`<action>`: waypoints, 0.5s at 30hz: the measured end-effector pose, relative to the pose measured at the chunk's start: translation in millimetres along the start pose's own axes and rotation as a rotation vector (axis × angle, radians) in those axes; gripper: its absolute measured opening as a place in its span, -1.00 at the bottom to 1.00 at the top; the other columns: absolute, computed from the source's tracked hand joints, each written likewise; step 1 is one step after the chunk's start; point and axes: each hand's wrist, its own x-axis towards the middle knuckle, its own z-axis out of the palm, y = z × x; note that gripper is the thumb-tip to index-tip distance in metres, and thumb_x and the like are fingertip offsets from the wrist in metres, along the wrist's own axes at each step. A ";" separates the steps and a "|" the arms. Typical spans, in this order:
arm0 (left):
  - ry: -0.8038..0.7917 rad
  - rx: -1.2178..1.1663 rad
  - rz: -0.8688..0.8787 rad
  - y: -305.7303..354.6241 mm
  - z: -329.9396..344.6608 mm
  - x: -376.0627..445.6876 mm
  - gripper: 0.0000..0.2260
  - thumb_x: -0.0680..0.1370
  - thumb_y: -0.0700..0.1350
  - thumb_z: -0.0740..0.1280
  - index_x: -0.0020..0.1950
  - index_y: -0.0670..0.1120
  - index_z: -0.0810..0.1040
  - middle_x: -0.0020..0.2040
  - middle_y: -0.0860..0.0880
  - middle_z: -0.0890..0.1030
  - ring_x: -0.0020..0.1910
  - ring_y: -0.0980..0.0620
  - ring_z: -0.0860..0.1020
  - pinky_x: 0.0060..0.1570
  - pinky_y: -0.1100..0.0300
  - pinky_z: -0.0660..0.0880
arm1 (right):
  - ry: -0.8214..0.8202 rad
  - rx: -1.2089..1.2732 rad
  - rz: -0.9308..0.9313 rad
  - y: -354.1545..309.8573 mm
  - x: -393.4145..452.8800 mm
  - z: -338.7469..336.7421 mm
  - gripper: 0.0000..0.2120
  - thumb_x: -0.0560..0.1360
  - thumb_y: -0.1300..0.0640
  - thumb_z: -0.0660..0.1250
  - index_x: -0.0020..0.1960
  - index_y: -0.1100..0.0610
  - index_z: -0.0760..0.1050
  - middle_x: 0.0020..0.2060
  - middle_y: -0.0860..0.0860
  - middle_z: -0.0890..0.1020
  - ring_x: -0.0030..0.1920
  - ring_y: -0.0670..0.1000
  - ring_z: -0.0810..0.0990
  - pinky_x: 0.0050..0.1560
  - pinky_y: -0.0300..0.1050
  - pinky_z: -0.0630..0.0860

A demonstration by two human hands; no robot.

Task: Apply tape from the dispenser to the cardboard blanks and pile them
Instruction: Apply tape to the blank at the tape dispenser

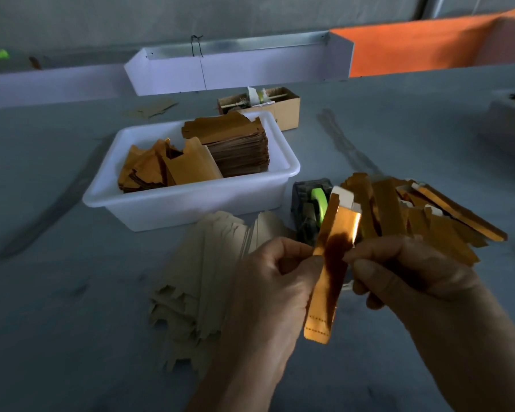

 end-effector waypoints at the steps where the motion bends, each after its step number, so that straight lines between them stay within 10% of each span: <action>1: -0.007 0.002 0.003 0.7 -0.8 -1.2 -0.93 0.47 -0.10 0.40 -0.22 0.00 0.61 -0.37 0.05 0.63 -0.43 0.17 0.56 -0.44 0.32 0.43 | -0.003 -0.025 -0.009 -0.2 0.2 2.4 -0.82 0.24 0.03 0.29 -0.22 -0.02 0.63 -0.30 -0.06 0.66 -0.32 -0.15 0.59 -0.37 -0.39 0.47; 9: -0.059 -0.027 -0.012 6.0 -3.8 -6.3 -0.94 0.45 -0.10 0.42 -0.23 -0.02 0.63 -0.47 0.08 0.56 -0.60 0.22 0.44 -0.60 0.43 0.28 | -0.054 -0.322 -0.023 -0.4 5.0 7.1 -0.74 0.42 0.16 0.35 -0.03 -0.19 0.54 -0.22 -0.22 0.63 -0.18 -0.19 0.59 -0.23 -0.36 0.49; 15: -0.105 -0.065 -0.047 4.7 -4.2 -8.1 -0.93 0.46 -0.17 0.42 -0.22 -0.04 0.65 -0.27 -0.05 0.68 -0.33 0.03 0.67 -0.33 0.18 0.59 | 0.029 -0.362 0.031 0.0 8.3 8.3 -0.74 0.38 0.14 0.42 -0.10 -0.10 0.38 -0.24 -0.27 0.63 -0.26 -0.23 0.61 -0.32 -0.28 0.45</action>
